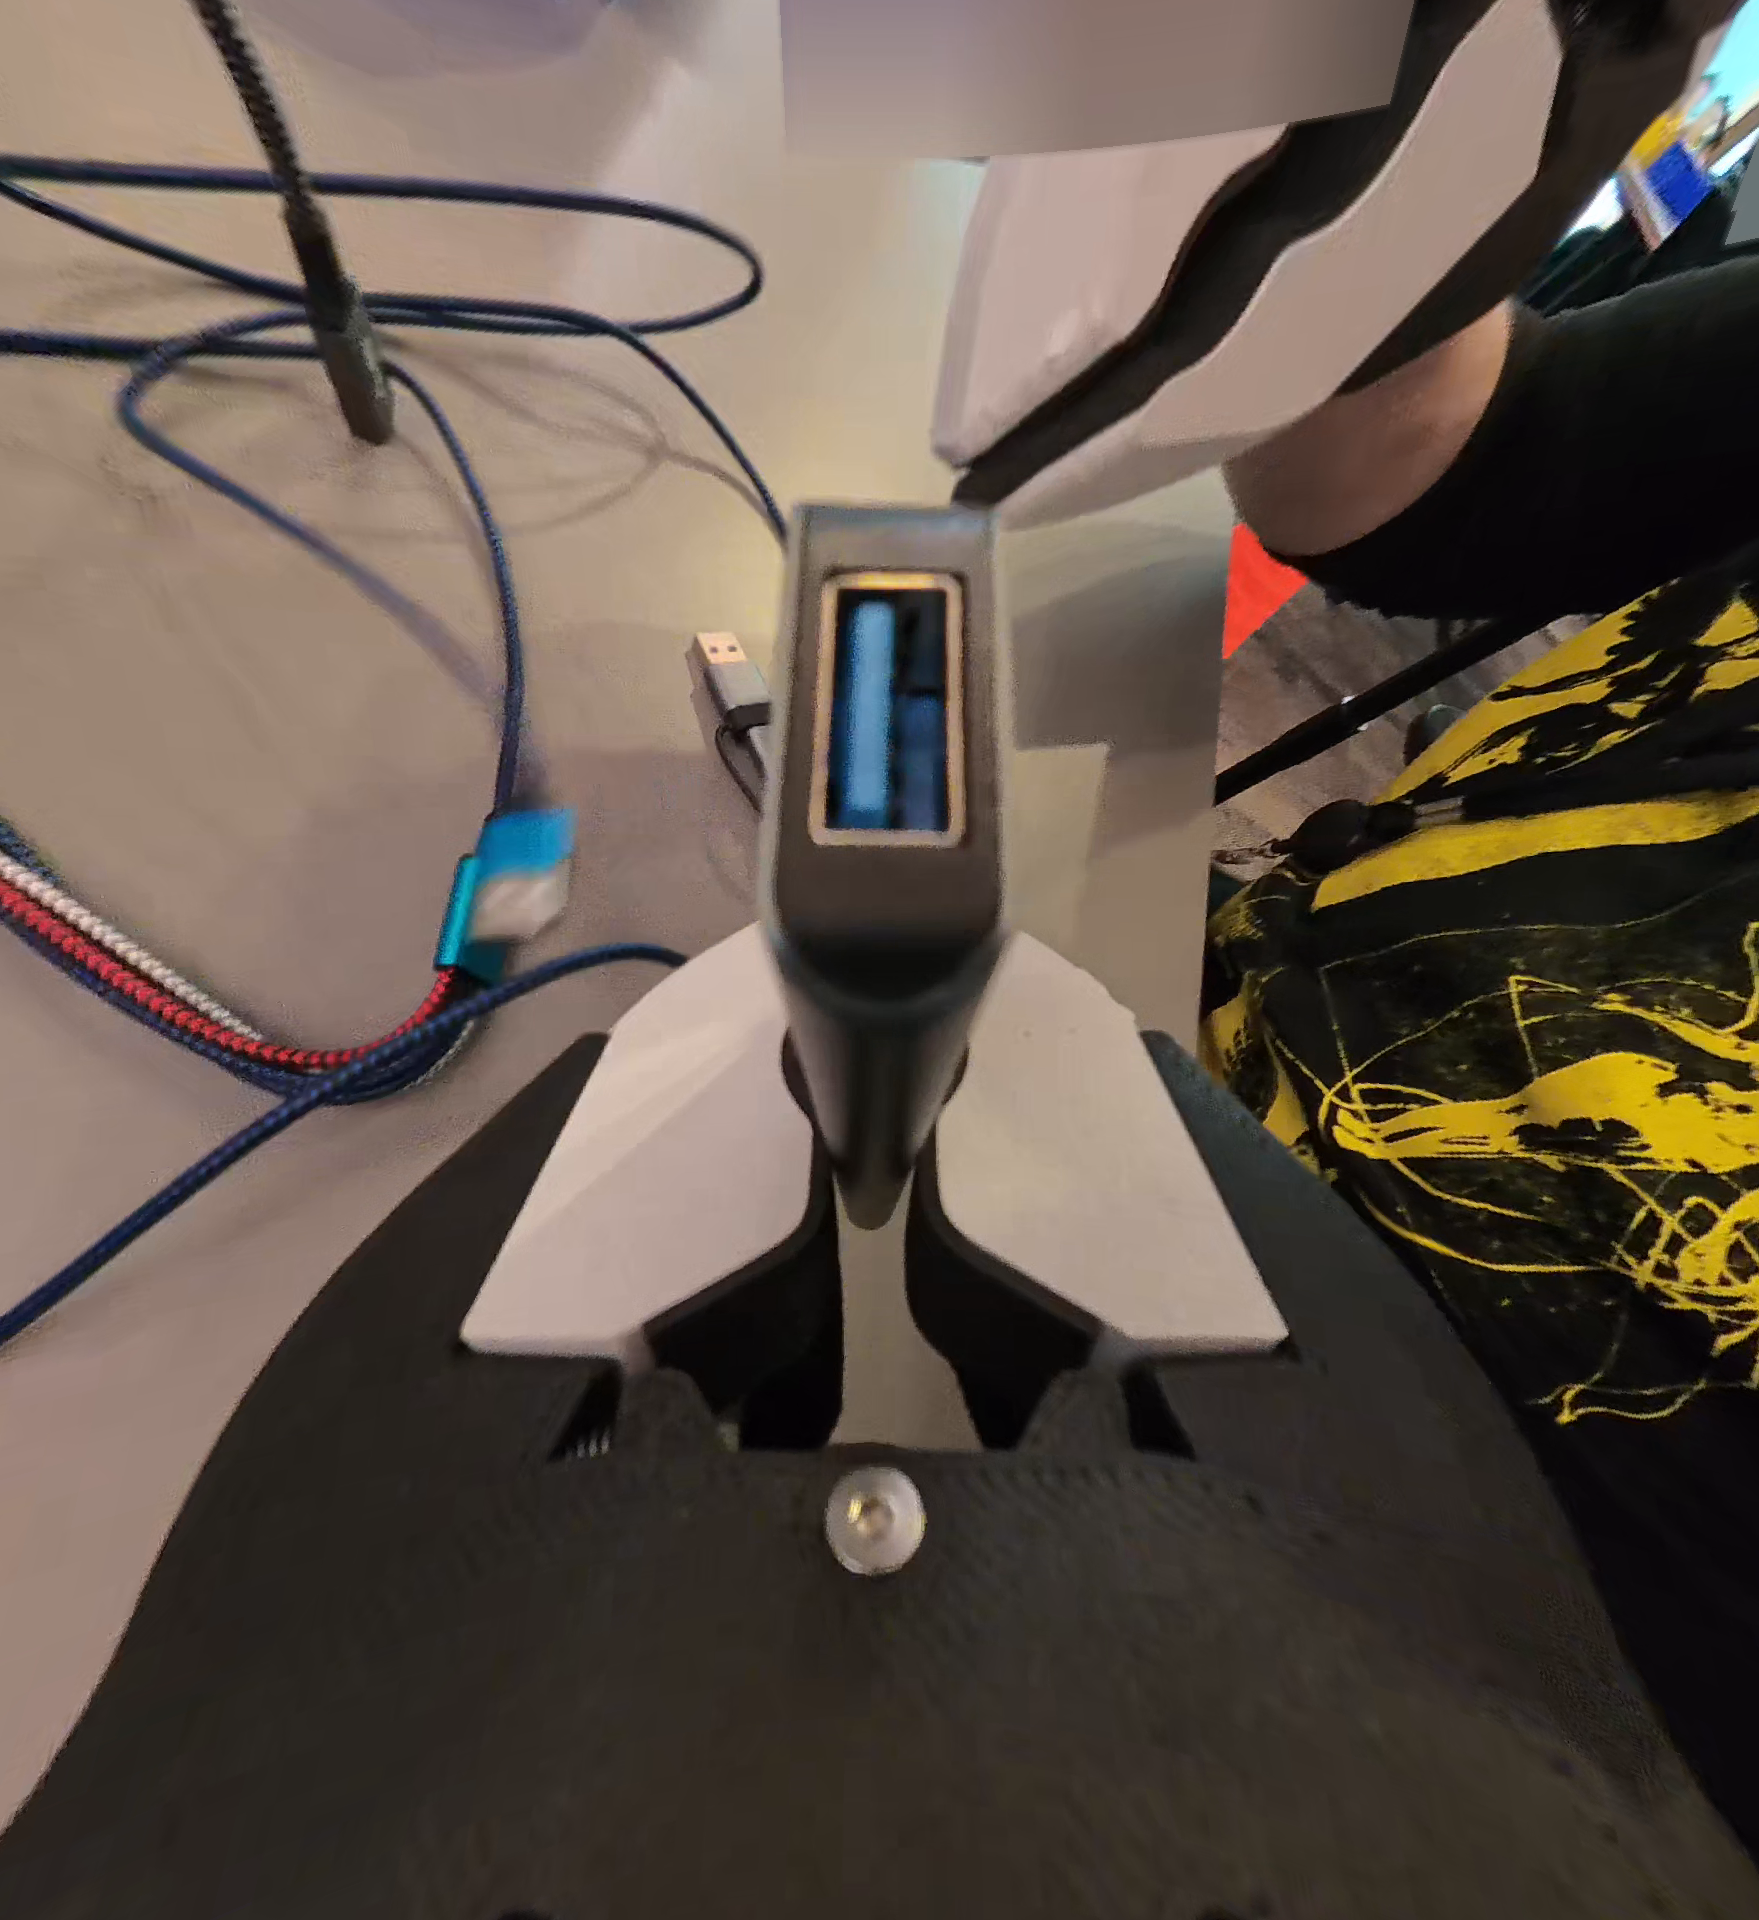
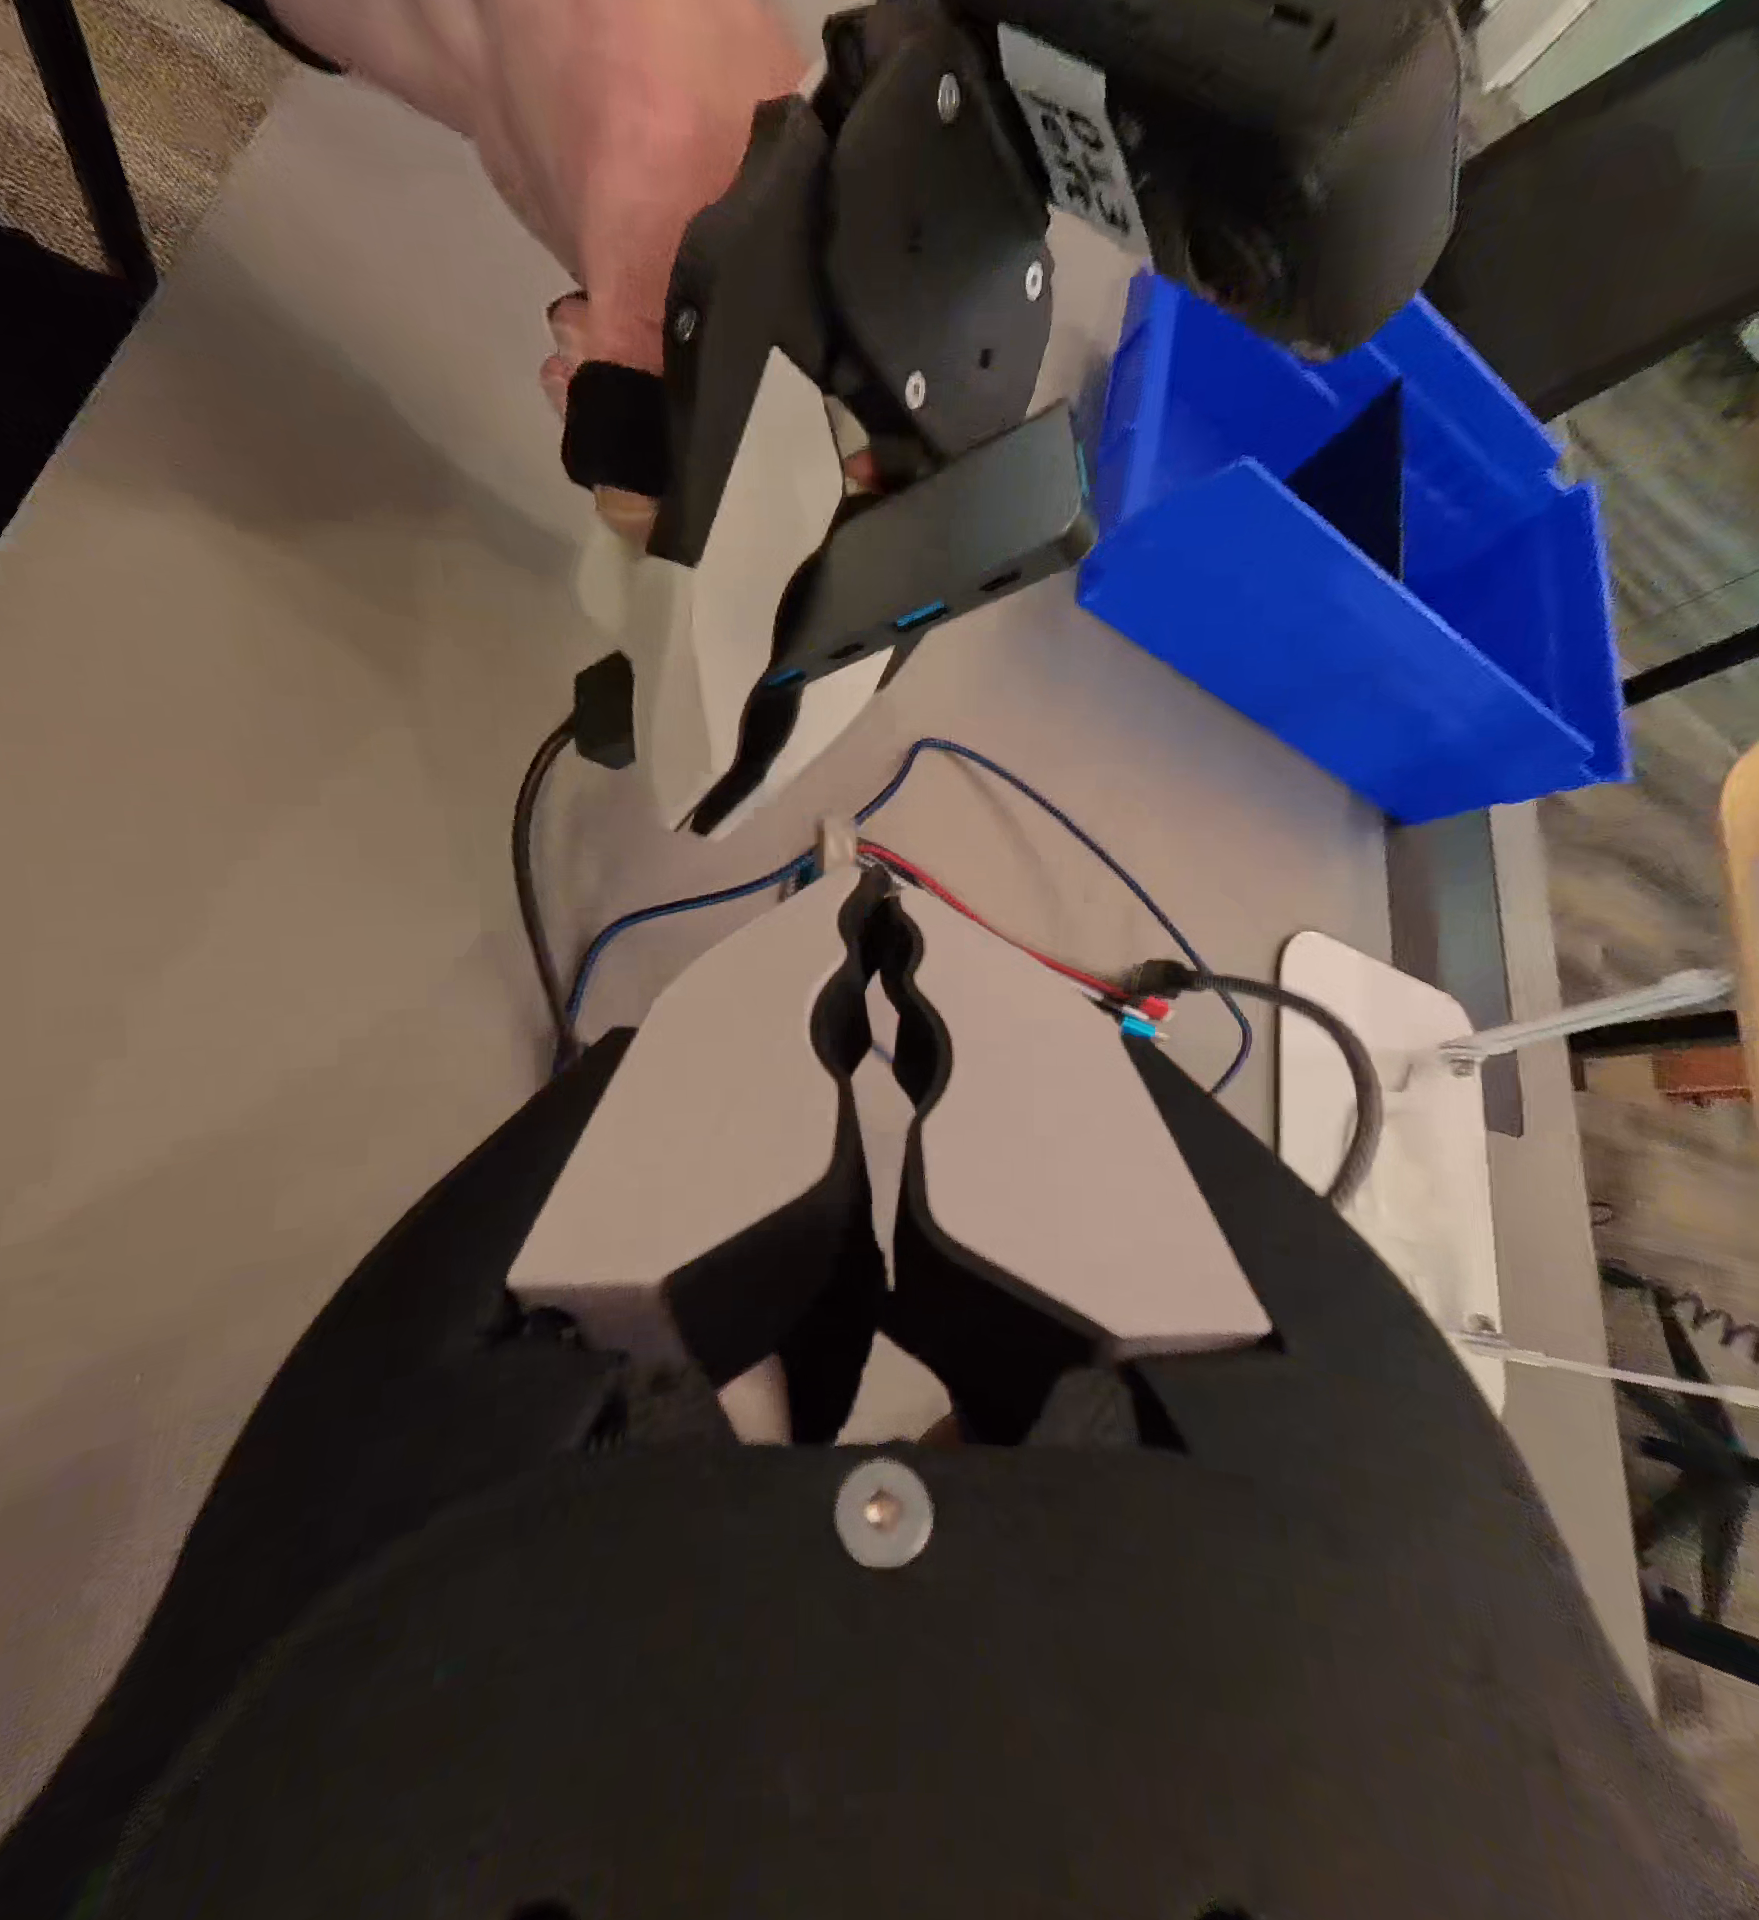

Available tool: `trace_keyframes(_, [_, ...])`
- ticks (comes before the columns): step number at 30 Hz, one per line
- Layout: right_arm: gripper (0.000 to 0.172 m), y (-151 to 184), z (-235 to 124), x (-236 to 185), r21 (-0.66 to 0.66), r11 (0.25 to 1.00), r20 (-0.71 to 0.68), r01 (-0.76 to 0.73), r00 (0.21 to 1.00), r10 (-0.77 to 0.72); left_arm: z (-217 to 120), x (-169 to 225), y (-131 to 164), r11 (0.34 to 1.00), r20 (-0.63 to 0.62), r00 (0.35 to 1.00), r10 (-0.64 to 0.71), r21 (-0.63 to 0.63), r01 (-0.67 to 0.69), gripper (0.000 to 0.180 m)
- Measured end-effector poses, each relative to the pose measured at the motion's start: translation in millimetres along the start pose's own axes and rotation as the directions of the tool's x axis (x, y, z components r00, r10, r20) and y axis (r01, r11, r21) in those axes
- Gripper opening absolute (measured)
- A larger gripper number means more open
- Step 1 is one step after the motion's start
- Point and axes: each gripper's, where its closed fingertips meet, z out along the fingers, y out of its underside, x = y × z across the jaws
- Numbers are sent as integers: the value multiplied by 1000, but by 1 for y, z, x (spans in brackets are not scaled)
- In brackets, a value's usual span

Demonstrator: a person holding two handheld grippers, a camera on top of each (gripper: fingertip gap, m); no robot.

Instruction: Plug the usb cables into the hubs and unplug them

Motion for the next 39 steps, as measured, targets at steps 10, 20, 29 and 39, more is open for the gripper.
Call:
trace_keyframes(10, [0,36,-1,7,7,968,89,-252,964,250,-4,-14,20,995,68,998,2,-97,4,11])
trace_keyframes(20, [19,76,84,1,-296,864,283,-408,826,487,-8,-18,28,990,98,995,12,-141,2,11])
trace_keyframes(29, [16,87,120,-4,-358,861,283,-361,837,469,-10,-21,31,991,80,997,2,-134,8,11])
trace_keyframes(39, [13,76,110,-7,-235,916,274,-324,882,383,-19,-24,27,996,75,997,-31,-85,38,10])
